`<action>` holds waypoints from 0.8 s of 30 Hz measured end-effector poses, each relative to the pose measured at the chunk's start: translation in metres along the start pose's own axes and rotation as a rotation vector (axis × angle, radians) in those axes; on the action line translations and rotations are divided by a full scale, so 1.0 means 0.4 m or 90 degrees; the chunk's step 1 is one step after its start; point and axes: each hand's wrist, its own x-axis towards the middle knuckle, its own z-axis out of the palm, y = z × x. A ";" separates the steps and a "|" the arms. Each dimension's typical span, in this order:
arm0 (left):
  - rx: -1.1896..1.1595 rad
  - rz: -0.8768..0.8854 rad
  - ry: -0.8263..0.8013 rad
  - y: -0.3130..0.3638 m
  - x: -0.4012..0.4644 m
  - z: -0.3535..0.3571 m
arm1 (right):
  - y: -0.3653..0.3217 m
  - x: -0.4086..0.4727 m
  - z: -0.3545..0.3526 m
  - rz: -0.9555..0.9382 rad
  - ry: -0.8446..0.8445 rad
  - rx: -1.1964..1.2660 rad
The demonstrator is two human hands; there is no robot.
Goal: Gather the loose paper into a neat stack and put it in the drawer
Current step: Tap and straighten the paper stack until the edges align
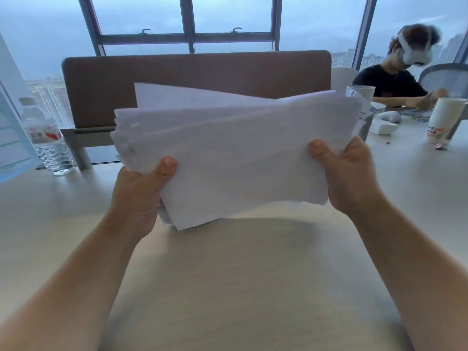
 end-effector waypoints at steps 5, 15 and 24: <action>-0.044 -0.022 -0.107 0.019 -0.007 0.012 | -0.037 -0.014 0.009 -0.068 -0.067 0.015; -0.021 0.004 0.033 0.013 0.021 -0.019 | -0.012 0.001 -0.006 -0.031 -0.006 0.053; 0.092 -0.071 0.003 -0.022 -0.001 -0.023 | 0.053 -0.011 -0.002 0.071 -0.061 -0.093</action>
